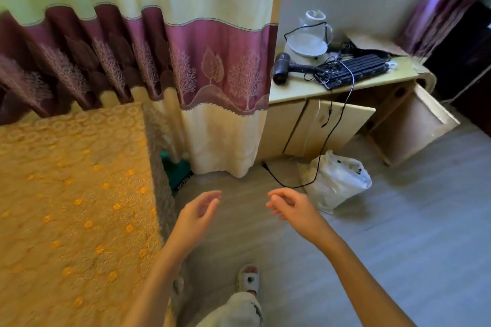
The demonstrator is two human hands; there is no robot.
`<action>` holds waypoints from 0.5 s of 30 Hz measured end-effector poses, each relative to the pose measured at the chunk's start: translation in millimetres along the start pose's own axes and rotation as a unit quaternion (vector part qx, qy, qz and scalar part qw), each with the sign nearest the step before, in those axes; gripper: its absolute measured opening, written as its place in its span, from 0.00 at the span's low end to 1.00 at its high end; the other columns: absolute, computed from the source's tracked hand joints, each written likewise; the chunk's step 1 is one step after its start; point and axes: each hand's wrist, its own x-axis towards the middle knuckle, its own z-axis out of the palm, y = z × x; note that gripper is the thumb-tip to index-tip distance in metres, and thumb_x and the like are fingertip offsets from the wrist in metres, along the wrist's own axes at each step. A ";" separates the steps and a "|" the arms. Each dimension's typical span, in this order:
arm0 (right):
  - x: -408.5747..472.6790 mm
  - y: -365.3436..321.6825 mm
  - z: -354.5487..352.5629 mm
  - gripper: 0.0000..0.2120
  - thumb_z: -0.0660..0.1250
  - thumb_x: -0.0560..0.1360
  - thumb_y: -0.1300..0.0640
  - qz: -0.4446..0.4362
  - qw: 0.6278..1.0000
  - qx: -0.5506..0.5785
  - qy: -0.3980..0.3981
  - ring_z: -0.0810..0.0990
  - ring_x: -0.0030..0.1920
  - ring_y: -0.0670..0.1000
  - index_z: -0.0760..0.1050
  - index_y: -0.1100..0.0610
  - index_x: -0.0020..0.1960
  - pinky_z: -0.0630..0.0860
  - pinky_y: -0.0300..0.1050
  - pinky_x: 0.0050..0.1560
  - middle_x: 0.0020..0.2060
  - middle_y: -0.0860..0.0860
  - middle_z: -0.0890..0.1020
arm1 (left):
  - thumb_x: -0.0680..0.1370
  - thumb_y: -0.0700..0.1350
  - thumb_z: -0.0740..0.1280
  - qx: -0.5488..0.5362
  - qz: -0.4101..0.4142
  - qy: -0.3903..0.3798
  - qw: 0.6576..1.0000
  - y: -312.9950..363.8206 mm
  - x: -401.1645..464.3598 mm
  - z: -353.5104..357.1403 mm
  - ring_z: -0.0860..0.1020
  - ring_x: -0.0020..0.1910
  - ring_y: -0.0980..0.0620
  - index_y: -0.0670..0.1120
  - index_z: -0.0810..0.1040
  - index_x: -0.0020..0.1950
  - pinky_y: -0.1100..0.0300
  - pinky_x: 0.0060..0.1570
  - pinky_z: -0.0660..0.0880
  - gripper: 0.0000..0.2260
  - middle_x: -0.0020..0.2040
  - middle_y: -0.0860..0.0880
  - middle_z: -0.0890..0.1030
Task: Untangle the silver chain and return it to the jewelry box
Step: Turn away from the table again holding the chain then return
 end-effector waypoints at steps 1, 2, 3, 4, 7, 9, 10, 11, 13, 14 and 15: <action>18.7 -9.3 -9.4 0.06 0.59 0.79 0.58 -0.013 1.000 -0.001 -0.006 0.80 0.43 0.45 0.75 0.52 0.50 0.75 0.34 0.44 0.42 0.47 0.81 | 0.79 0.47 0.60 -0.004 0.003 0.012 1.000 7.9 17.7 0.3 0.77 0.54 0.60 0.52 0.75 0.61 0.70 0.49 0.72 0.11 0.55 0.55 0.79; 35.2 -17.1 -18.1 0.06 0.59 0.79 0.59 -0.025 1.000 0.000 -0.012 0.80 0.42 0.44 0.75 0.54 0.51 0.75 0.33 0.43 0.42 0.47 0.81 | 0.79 0.47 0.60 -0.005 0.003 0.021 1.000 16.3 32.8 -0.1 0.77 0.54 0.60 0.52 0.75 0.61 0.71 0.49 0.72 0.11 0.55 0.55 0.79; 50.4 -23.7 -25.8 0.07 0.59 0.79 0.59 -0.034 0.999 -0.002 -0.018 0.80 0.42 0.43 0.75 0.56 0.53 0.75 0.31 0.41 0.41 0.47 0.81 | 0.79 0.47 0.60 -0.006 0.004 0.027 1.000 25.1 44.9 -1.8 0.76 0.55 0.61 0.51 0.75 0.61 0.72 0.49 0.71 0.11 0.55 0.56 0.79; 64.3 -29.8 -31.3 0.08 0.59 0.79 0.59 -0.040 0.999 -0.008 -0.026 0.80 0.41 0.42 0.75 0.58 0.54 0.74 0.30 0.40 0.41 0.48 0.81 | 0.79 0.48 0.60 -0.007 0.002 0.031 0.999 33.6 54.6 -4.2 0.76 0.55 0.62 0.51 0.74 0.62 0.74 0.48 0.71 0.12 0.55 0.57 0.78; 110.5 -37.2 -38.4 0.09 0.60 0.79 0.59 -0.035 0.997 -0.030 -0.057 0.80 0.40 0.42 0.76 0.59 0.54 0.74 0.30 0.39 0.42 0.49 0.81 | 0.80 0.47 0.60 -0.005 -0.013 0.054 0.998 47.4 79.6 -14.0 0.74 0.53 0.67 0.53 0.74 0.62 0.78 0.46 0.69 0.12 0.55 0.60 0.77; 144.3 -39.0 -35.9 0.09 0.60 0.79 0.58 -0.023 0.994 -0.051 -0.089 0.80 0.40 0.43 0.76 0.60 0.55 0.75 0.32 0.40 0.41 0.48 0.82 | 0.80 0.47 0.59 -0.005 -0.036 0.082 0.996 45.8 91.9 -21.1 0.74 0.53 0.68 0.54 0.74 0.62 0.77 0.47 0.69 0.11 0.54 0.62 0.76; 160.5 -40.4 -33.0 0.10 0.60 0.79 0.57 -0.018 0.991 -0.066 -0.111 0.80 0.40 0.44 0.76 0.59 0.55 0.75 0.34 0.42 0.41 0.48 0.82 | 0.80 0.48 0.59 -0.004 -0.053 0.097 0.994 41.6 96.2 -24.1 0.74 0.53 0.68 0.54 0.73 0.61 0.75 0.49 0.70 0.11 0.54 0.63 0.76; 176.5 -42.8 -29.6 0.10 0.60 0.79 0.57 -0.013 0.988 -0.074 -0.137 0.81 0.41 0.44 0.76 0.58 0.56 0.76 0.36 0.43 0.42 0.48 0.82 | 0.80 0.48 0.59 -0.004 -0.073 0.112 0.991 35.4 100.5 -26.7 0.74 0.53 0.67 0.55 0.73 0.61 0.72 0.52 0.72 0.11 0.53 0.63 0.76; 209.3 -51.4 -23.0 0.08 0.59 0.79 0.56 -0.010 0.979 -0.081 -0.187 0.80 0.43 0.44 0.75 0.55 0.55 0.75 0.34 0.43 0.44 0.48 0.82 | 0.80 0.48 0.59 -0.013 -0.116 0.136 0.984 23.6 109.3 -31.0 0.75 0.55 0.63 0.55 0.73 0.61 0.66 0.55 0.73 0.11 0.54 0.61 0.77; 226.4 -58.4 -19.3 0.08 0.59 0.79 0.55 -0.013 0.974 -0.085 -0.210 0.80 0.44 0.44 0.74 0.53 0.55 0.75 0.34 0.43 0.45 0.49 0.82 | 0.80 0.48 0.59 -0.019 -0.135 0.151 0.979 19.4 114.3 -32.7 0.76 0.56 0.62 0.55 0.73 0.60 0.64 0.56 0.73 0.11 0.55 0.60 0.77; 244.5 -66.8 -15.5 0.08 0.59 0.79 0.55 -0.019 0.968 -0.092 -0.232 0.80 0.45 0.44 0.74 0.53 0.55 0.75 0.35 0.45 0.46 0.49 0.82 | 0.80 0.48 0.59 -0.024 -0.149 0.168 0.974 16.7 120.5 -34.9 0.76 0.56 0.60 0.56 0.73 0.60 0.63 0.56 0.73 0.10 0.55 0.59 0.77</action>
